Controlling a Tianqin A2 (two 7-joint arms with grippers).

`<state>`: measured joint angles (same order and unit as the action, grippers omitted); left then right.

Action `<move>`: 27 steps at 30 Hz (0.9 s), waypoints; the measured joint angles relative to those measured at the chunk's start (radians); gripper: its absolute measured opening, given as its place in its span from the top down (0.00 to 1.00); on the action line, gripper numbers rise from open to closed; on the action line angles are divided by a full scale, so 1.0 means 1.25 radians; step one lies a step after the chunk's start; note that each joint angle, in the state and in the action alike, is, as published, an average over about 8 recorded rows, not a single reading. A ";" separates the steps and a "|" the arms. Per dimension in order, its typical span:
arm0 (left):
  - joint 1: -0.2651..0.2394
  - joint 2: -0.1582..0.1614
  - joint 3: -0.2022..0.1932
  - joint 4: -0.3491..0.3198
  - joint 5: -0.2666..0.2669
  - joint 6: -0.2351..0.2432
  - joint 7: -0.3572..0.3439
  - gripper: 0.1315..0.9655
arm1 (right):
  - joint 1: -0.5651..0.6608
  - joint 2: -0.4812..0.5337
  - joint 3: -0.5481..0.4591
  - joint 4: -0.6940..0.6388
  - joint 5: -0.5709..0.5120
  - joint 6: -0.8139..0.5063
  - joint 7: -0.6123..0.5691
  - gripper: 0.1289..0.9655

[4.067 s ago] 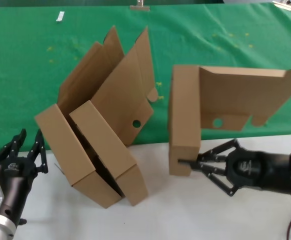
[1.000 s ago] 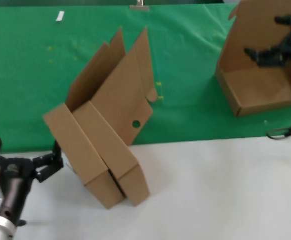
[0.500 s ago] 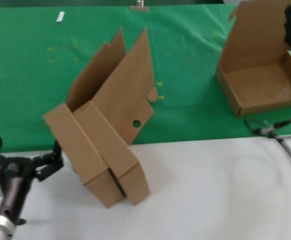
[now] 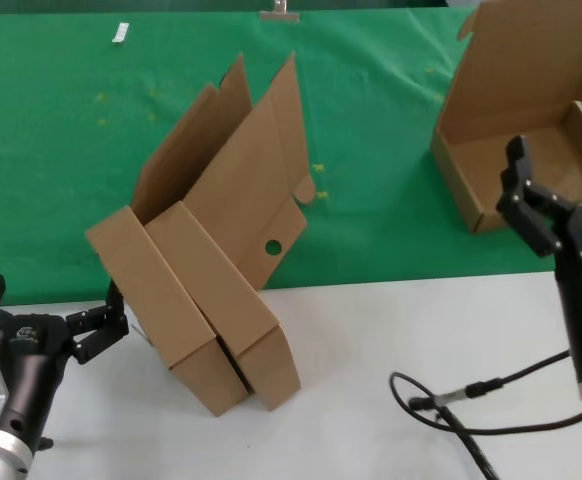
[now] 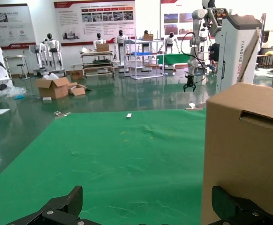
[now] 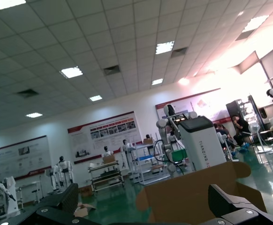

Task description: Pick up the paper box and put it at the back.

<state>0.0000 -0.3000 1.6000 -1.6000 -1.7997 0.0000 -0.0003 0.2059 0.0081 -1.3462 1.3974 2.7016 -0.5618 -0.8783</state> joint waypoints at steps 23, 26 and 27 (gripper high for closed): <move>0.000 0.000 0.000 0.000 0.000 0.000 0.000 0.00 | -0.053 0.059 -0.061 0.056 -0.178 0.124 0.176 0.00; 0.000 0.000 0.000 0.000 0.000 0.000 0.000 0.00 | -0.059 0.068 -0.068 0.061 -0.207 0.141 0.203 0.00; 0.000 0.000 0.000 0.000 0.000 0.000 0.000 0.00 | -0.061 0.071 -0.071 0.063 -0.216 0.147 0.213 0.00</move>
<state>0.0000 -0.3000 1.6000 -1.6000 -1.7998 0.0000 -0.0003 0.1294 0.0966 -1.4344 1.4761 2.4312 -0.3781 -0.6127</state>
